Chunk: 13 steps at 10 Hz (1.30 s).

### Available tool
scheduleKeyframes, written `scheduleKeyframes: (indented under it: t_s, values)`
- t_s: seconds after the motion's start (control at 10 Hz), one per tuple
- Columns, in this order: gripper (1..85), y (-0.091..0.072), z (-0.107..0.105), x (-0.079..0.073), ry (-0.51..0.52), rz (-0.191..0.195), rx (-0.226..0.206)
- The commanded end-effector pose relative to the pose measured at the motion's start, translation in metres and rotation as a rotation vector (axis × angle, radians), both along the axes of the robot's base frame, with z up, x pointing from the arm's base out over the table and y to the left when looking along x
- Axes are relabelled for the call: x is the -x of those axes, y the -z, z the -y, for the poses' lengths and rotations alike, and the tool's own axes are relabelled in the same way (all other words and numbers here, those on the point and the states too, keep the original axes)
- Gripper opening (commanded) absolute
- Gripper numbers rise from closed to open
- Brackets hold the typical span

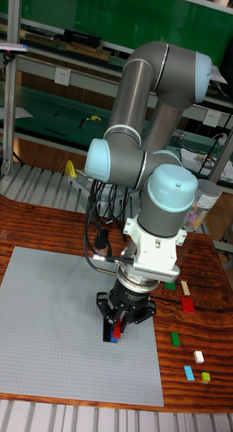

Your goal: Build with small Lego blocks

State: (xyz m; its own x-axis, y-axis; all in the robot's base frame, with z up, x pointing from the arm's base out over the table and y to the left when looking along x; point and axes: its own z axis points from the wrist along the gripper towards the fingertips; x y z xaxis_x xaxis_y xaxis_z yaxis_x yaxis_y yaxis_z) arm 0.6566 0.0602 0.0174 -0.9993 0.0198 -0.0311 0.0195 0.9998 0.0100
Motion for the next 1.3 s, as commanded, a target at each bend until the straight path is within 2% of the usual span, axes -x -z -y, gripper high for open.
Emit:
scheduleKeyframes:
  t_s: [0.0,0.2,0.5,1.2]
  values:
    - [1.0,-0.004,0.003,0.003,-0.013,-0.010,-0.014]
    - [1.0,-0.010,0.006,0.008,-0.021,-0.030,-0.007]
    - [1.0,-0.010,0.006,0.007,-0.036,-0.019,-0.014]
    - [1.0,-0.009,0.001,-0.005,-0.070,-0.010,-0.011]
